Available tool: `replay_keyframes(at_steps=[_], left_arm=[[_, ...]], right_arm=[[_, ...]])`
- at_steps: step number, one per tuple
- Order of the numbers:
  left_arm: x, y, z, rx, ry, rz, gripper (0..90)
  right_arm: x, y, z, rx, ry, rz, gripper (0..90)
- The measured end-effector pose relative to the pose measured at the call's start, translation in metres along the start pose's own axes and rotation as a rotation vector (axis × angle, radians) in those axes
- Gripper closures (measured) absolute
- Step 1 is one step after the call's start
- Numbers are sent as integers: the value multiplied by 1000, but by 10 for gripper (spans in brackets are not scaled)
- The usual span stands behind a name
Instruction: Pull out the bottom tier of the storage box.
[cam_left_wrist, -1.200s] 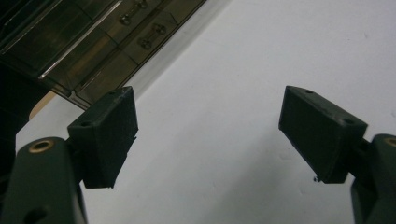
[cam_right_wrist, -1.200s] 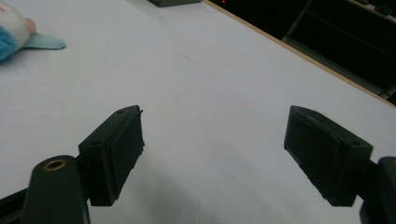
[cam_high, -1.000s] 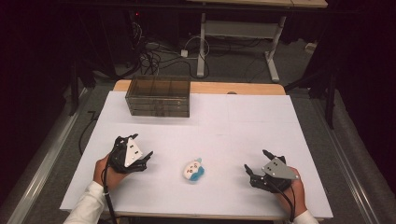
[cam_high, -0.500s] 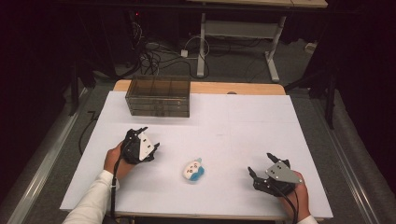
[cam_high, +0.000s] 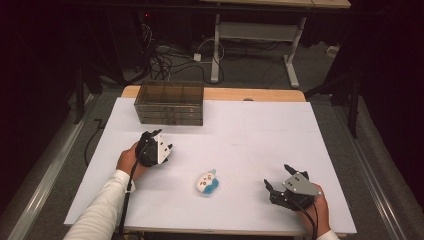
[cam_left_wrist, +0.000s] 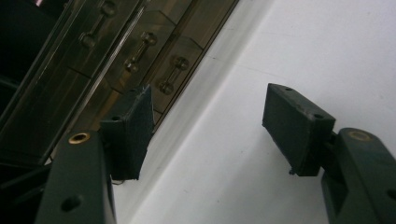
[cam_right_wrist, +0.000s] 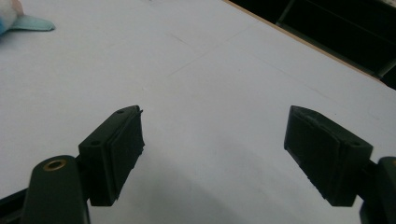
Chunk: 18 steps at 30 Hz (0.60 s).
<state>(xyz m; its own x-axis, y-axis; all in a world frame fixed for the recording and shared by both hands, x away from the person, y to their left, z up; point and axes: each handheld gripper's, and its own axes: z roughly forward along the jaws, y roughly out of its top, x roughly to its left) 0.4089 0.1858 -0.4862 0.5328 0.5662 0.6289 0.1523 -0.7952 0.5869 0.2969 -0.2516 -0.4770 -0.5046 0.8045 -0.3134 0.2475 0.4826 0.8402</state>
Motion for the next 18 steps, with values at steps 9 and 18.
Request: replay_keyframes(at_steps=[9,18], left_arm=[[5,5,15,51,40,50,379],[0,15,52,93,136,151,464]], right_arm=[[4,12,15,-24,37,-26,206],[8,15,25,-18,71,-49,206]])
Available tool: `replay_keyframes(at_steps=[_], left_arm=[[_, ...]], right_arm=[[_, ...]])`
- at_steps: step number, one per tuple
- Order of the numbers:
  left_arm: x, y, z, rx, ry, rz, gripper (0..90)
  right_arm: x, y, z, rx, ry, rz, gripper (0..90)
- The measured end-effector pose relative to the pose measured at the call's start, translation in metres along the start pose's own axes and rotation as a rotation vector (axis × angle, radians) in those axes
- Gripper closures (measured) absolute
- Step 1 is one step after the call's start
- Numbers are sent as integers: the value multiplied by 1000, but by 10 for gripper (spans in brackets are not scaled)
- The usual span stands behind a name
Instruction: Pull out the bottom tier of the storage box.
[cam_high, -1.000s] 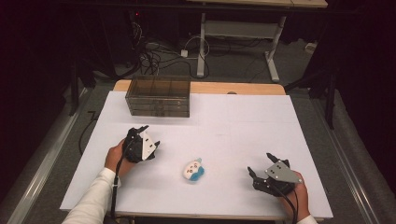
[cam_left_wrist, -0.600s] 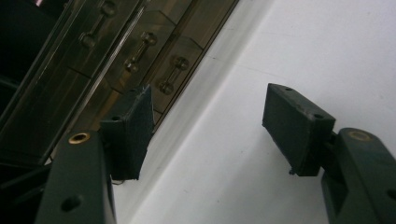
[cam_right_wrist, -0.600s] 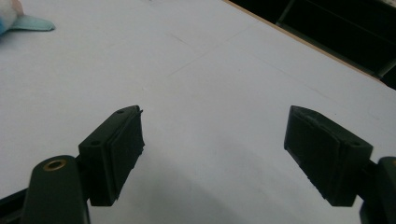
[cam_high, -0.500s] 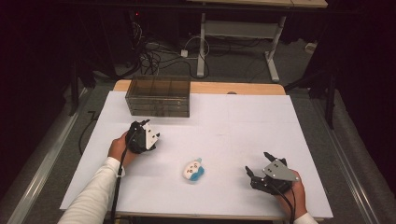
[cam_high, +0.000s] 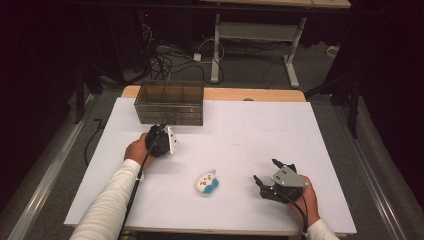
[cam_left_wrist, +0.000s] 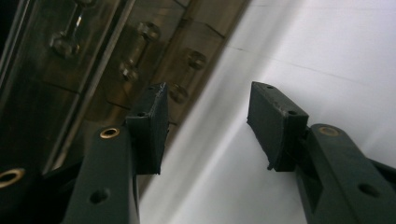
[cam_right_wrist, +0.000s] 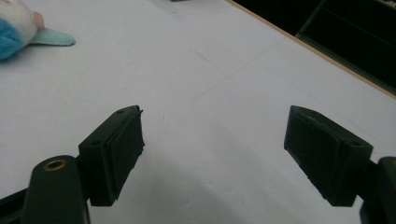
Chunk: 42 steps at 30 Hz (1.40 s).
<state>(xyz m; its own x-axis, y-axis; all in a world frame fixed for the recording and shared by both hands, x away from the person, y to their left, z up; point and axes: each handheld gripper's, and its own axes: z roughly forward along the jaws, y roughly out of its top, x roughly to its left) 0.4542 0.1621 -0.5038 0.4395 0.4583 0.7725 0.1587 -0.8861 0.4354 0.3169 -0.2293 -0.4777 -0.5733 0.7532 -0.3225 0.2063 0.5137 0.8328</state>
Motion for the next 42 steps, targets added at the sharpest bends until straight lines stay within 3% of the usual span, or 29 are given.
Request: replay_keyframes(at_steps=[2,6,10,16,19,24,25,36,42], left_arm=[[-2,3,6,5,26,49,505],[-7,4,15,-1,72,109,559],[-7,1,19,-20,83,90,596],[-9,1,20,-19,88,125,645],[-10,0,24,-3,139,160,687],[-10,-1,26,3,149,159,691],[-12,-2,28,19,182,169,738],[-14,-2,27,30,199,216,764],[-15,-4,24,28,193,216,765]], right_arm=[[0,0,-1,-2,-3,3,206],[0,-2,-3,-3,-9,5,206],[0,-3,-5,-2,-14,5,206],[1,-5,-10,3,-24,11,206],[0,-6,-12,2,-28,12,206],[1,-7,-13,4,-29,12,206],[1,-7,-13,5,-30,13,206],[0,-8,-15,8,-34,20,206],[-1,-9,-15,7,-34,23,207]])
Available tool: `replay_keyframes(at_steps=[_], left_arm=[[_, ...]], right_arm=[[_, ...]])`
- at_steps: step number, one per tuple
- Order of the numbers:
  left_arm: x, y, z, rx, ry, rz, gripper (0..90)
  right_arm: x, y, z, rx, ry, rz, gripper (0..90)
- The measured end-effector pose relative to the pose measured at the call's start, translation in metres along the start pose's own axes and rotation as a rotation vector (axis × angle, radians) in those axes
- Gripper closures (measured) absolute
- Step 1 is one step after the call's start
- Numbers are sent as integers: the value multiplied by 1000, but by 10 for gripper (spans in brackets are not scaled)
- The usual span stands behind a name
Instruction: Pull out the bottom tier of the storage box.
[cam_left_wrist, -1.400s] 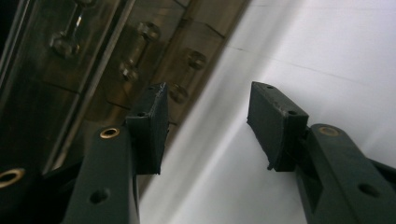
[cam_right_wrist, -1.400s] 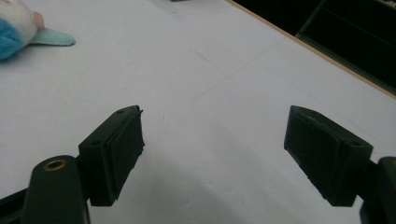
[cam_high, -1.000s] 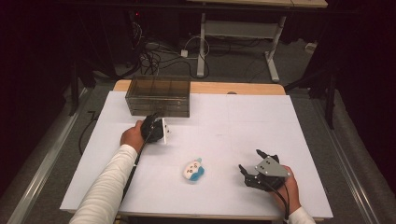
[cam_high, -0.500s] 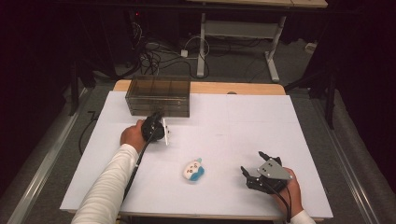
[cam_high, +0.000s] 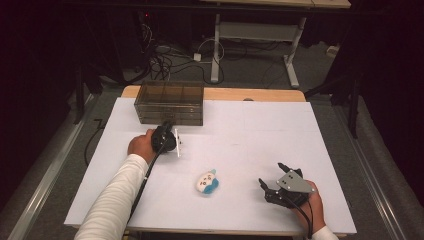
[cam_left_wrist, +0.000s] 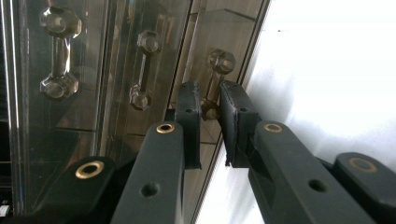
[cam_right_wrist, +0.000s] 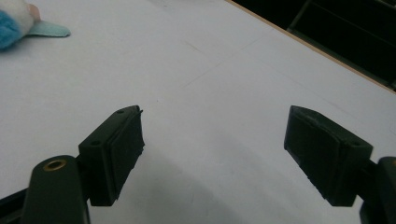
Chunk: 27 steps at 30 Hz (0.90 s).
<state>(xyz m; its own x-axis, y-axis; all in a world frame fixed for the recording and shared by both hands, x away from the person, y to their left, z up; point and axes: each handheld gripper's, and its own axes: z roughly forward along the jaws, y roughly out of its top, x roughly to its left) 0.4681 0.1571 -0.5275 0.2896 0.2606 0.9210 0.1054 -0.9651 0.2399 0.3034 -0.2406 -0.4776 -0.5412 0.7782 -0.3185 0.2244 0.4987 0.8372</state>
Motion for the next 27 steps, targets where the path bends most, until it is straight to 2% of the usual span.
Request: replay_keyframes(at_steps=[10,16,21,22,25,26,27], left_arm=[[-4,-4,-15,-13,-2,5,763],[-3,-6,-22,-14,-31,-24,759],[4,-10,-28,-34,-101,-119,726],[7,-11,-30,-48,-124,-152,726],[15,-14,-34,-98,-156,-258,731],[17,-14,-35,-113,-161,-294,757],[20,-15,-36,-126,-165,-318,758]], right_arm=[[1,0,0,3,-3,-3,207],[1,0,0,4,-3,-7,206],[1,0,0,4,-4,-7,206],[1,0,0,5,-4,-8,207],[1,0,0,5,-5,-6,207],[1,0,0,5,-5,-6,207],[1,0,0,5,-5,-7,206]])
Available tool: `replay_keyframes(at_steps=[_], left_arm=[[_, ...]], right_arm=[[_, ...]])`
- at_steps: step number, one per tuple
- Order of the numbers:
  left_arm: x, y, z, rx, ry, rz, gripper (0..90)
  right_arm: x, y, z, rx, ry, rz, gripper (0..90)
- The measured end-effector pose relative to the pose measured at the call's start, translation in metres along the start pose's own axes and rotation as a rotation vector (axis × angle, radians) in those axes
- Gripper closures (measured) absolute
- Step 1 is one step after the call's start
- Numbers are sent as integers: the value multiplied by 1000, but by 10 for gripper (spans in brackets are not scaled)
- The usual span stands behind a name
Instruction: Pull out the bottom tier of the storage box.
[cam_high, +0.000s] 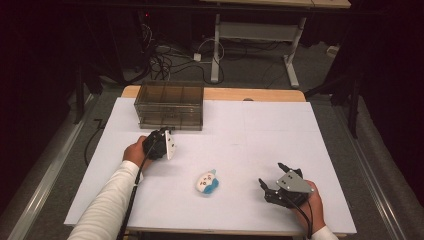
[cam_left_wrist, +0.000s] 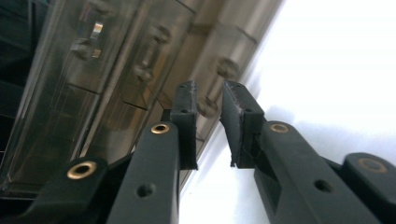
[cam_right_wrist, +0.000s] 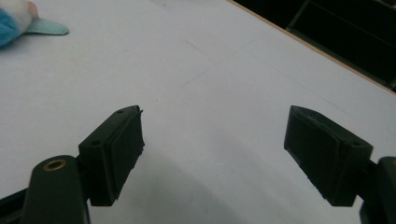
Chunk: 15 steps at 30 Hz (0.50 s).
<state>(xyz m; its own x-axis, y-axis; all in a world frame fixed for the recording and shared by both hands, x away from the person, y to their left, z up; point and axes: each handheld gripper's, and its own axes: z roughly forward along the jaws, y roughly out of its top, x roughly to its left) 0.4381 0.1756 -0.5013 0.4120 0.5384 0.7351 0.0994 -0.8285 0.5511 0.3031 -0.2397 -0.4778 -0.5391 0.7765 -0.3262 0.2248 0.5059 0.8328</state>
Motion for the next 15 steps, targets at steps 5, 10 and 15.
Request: replay_keyframes(at_steps=[5,10,15], left_arm=[[23,2,-3,-18,-53,-194,825],[42,3,1,-17,-79,-294,827],[49,4,12,15,-114,-321,827]], right_arm=[[0,0,0,4,0,-2,206],[0,0,0,0,3,-3,206],[1,0,0,3,3,-5,206]])
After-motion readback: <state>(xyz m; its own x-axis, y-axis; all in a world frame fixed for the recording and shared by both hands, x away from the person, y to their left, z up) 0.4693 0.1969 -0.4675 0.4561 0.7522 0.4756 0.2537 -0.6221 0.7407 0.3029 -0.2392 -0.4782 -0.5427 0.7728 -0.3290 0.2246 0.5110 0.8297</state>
